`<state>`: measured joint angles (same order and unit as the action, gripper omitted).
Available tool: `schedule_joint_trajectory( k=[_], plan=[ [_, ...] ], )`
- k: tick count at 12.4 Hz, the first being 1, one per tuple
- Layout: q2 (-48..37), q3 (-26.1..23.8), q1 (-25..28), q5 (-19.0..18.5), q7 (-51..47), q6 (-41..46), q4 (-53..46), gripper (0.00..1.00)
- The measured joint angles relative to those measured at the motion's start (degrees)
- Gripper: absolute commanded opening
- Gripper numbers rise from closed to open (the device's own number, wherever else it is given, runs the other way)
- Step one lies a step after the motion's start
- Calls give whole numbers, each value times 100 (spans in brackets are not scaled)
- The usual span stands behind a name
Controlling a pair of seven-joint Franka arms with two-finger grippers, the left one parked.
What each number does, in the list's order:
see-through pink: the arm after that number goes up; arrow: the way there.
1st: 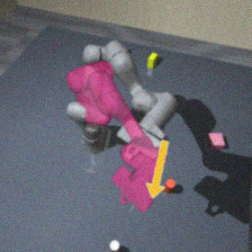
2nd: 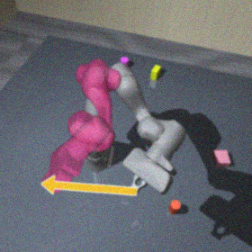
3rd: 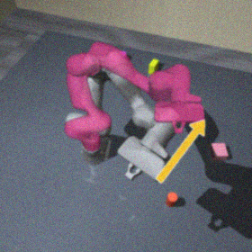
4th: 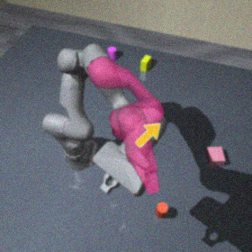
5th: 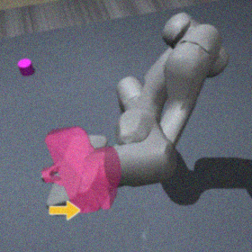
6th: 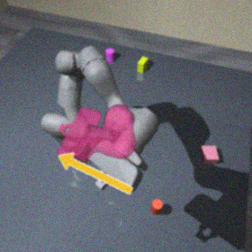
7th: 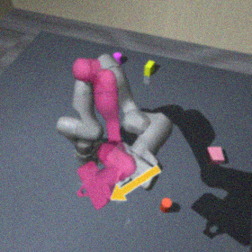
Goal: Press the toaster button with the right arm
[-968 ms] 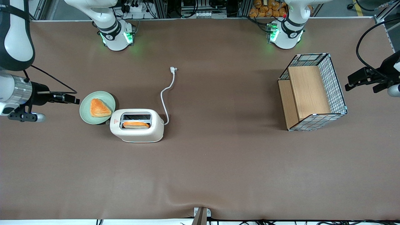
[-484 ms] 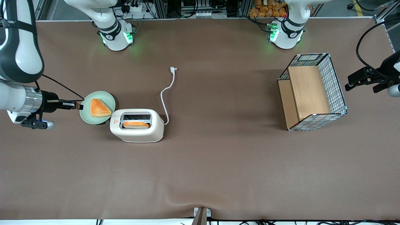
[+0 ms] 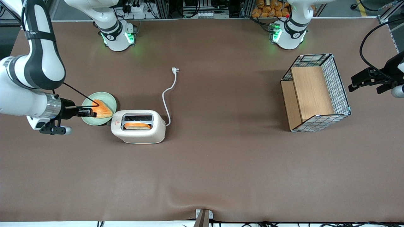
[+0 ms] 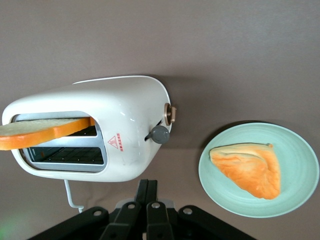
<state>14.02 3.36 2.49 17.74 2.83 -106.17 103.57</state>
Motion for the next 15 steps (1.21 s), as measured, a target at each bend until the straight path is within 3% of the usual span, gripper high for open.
schedule_joint_trajectory(
  k=[15],
  plan=[
    [627, 2, 95, 146, 256, -647, 46, 0]
  ],
)
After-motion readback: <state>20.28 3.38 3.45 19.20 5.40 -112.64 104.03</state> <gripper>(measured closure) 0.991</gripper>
